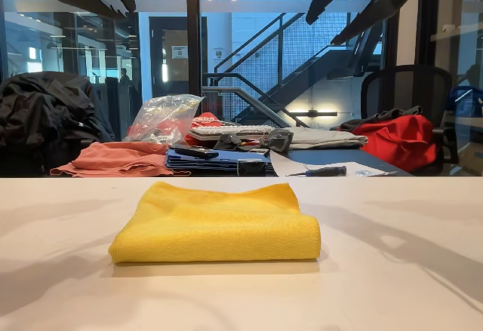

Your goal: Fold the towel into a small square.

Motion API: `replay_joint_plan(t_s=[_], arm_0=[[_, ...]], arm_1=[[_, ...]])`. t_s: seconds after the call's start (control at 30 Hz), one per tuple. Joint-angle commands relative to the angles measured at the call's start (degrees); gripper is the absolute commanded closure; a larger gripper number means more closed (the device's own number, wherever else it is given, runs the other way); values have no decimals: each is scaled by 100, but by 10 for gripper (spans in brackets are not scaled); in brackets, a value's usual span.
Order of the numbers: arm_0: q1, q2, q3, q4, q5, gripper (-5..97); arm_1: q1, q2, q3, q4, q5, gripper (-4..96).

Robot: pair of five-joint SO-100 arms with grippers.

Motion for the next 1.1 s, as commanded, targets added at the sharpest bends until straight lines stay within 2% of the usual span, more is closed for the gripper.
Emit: replay_joint_plan(t_s=[0.0, 0.3, 0.5, 0.6, 0.9, 1.07], arm_0=[[53, 202, -18, 132, -26, 751], [53, 193, -18, 114, -53, 752], [44, 176, -18, 114, -53, 752], [0, 176, -18, 114, -53, 752], [-176, 237, -18, -905, -62, 752], [-325, 176, 70, -1204, -53, 752]], arm_1=[[-44, 26, -185, -176, 0, 860], [-123, 18, -141, -360, 79, 866], [-1318, 141, -141, -281, 18, 866], [-1529, 176, -97, -272, 18, 866], [272, -237, -35, -439, 18, 866], [220, -519, 0, -422, 9, 868]])
